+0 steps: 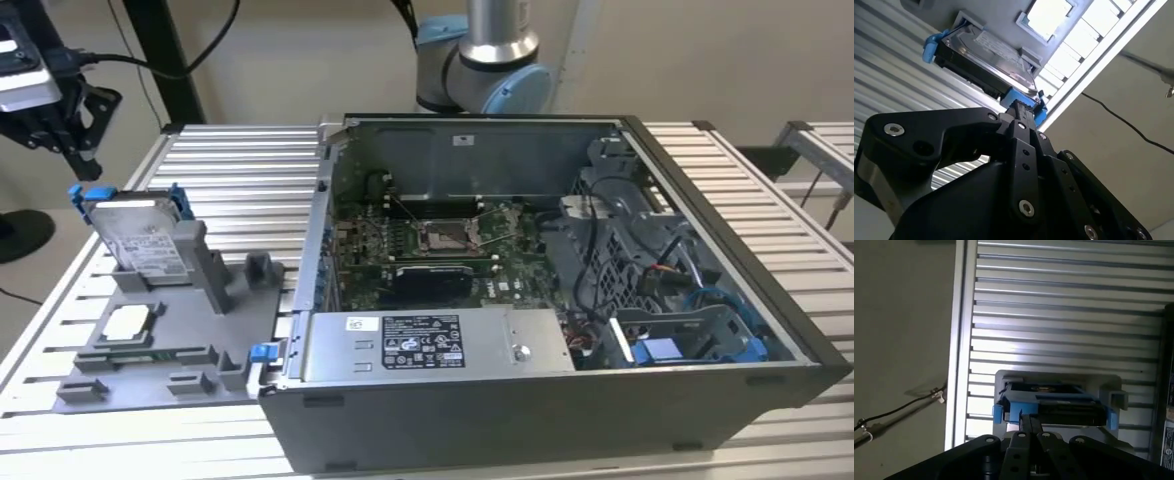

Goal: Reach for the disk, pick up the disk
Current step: 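Pick up the disk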

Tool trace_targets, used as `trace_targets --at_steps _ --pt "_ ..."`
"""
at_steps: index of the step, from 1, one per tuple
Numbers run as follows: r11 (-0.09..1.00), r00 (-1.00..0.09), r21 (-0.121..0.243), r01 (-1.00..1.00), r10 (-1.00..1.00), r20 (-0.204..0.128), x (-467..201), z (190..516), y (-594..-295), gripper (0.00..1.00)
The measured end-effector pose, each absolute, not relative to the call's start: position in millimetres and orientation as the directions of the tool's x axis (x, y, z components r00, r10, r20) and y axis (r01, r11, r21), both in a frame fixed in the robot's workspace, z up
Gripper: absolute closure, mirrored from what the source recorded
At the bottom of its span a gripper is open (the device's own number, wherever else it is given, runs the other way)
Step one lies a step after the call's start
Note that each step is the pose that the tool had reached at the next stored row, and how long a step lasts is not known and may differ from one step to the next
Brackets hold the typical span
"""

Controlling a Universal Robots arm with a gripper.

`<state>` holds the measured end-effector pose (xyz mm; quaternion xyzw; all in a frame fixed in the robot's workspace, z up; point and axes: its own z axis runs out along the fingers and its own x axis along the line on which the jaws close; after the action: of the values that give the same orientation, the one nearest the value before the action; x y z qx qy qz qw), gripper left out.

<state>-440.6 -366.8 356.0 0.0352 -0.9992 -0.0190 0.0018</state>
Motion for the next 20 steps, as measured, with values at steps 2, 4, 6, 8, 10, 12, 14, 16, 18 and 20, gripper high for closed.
trace_targets --at_steps 2,4,6,8,10,12,14,16,18,20 --pt "0.994 -0.994 0.038 -0.107 -0.107 0.002 -440.6 356.1 -366.8 1.0" --pt "0.989 -0.99 0.037 -0.142 -0.142 0.002 -440.5 356.0 -366.9 1.0" --pt "0.983 -0.984 0.035 -0.18 -0.18 0.003 -440.5 356.1 -366.9 1.0" --pt "0.976 -0.977 0.033 -0.214 -0.214 0.003 -440.6 356.1 -366.9 1.0" --pt "0.968 -0.969 0.032 -0.249 -0.249 0.003 -440.7 356.1 -366.9 1.0" --pt "0.959 -0.96 0.03 -0.281 -0.282 0.004 -440.8 356.1 -366.9 1.0" --pt "0.949 -0.949 0.029 -0.314 -0.314 0.004 -440.9 356.1 -366.9 1.0" --pt "0.937 -0.937 0.028 -0.348 -0.348 0.005 -441.0 356.1 -366.9 1.0" --pt "0.923 -0.924 0.027 -0.383 -0.383 0.005 -441.0 356.1 -366.9 1.0" --pt "0.909 -0.91 0.026 -0.415 -0.415 0.005 -441.0 356.1 -366.9 1.0"
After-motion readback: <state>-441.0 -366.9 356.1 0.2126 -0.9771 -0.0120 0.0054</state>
